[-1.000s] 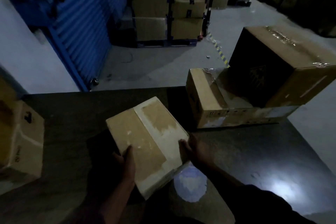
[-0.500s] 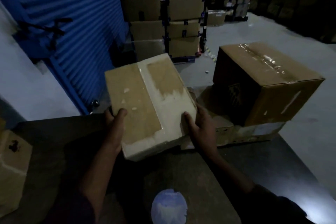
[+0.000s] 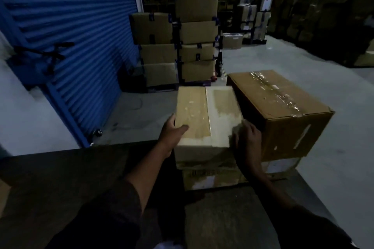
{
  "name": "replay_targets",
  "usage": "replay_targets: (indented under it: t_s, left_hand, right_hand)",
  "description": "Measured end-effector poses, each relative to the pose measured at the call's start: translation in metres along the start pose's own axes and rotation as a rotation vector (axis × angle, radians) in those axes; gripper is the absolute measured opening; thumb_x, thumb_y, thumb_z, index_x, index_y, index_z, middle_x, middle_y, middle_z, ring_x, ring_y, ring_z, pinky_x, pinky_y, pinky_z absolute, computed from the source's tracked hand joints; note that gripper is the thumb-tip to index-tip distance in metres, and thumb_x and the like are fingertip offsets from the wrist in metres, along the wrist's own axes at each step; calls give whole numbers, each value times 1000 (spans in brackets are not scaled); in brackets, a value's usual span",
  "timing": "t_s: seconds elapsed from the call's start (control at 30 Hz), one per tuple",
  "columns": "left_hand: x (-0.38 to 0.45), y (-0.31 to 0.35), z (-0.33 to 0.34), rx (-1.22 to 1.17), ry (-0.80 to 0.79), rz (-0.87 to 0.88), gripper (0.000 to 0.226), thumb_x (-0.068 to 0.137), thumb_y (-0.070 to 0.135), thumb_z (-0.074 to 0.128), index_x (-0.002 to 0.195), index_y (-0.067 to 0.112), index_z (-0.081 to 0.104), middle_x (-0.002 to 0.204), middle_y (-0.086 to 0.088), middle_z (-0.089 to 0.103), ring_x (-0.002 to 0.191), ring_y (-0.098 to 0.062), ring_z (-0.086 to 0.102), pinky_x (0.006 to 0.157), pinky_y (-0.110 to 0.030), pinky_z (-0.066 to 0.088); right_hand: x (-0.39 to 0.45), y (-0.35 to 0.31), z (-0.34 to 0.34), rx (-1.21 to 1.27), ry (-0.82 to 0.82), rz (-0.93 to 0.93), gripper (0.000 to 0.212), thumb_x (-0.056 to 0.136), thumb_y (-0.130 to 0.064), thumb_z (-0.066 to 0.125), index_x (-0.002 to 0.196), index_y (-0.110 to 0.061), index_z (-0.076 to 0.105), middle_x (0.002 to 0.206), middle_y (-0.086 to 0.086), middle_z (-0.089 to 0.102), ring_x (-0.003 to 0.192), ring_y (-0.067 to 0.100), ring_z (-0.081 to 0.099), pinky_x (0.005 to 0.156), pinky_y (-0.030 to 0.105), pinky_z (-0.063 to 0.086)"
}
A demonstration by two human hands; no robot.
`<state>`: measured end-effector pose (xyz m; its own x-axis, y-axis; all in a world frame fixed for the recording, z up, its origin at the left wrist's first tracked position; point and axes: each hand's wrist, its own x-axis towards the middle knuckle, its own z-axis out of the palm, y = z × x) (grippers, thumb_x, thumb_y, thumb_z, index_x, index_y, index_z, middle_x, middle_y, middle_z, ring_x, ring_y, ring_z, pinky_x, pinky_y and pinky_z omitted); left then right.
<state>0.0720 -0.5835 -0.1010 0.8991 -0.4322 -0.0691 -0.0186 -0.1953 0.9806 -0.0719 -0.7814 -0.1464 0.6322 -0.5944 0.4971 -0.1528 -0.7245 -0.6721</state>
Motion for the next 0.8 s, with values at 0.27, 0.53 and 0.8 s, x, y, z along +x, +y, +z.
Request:
replay_targets:
  t_s: [0.27,0.53,0.8]
  left_hand:
    - [-21,-35,36,190,240,72,71,100,20,56,158,17,16,162,-8,25,146,-26,29,119,-43,29]
    - [-26,-38,36,376,123,162,76,101,32,53,159,12,6,167,0,-1,153,-15,5,113,-19,10]
    - [-53,-28,0,280,187,194,63,102,34,51,156,14,24,162,-4,22,148,-19,25,119,-28,23]
  right_hand:
    - [-12,3,15,-187,-2,-214,35,97,-12,48,131,-8,54,134,10,56,133,22,42,120,43,18]
    - [3,-16,24,-263,-210,-218,36,93,-16,53,129,-15,56,131,6,57,123,23,47,103,42,42]
    - [-25,-82,45,37,-211,-225,34,95,-20,59,128,-13,56,125,9,58,113,25,54,88,31,45]
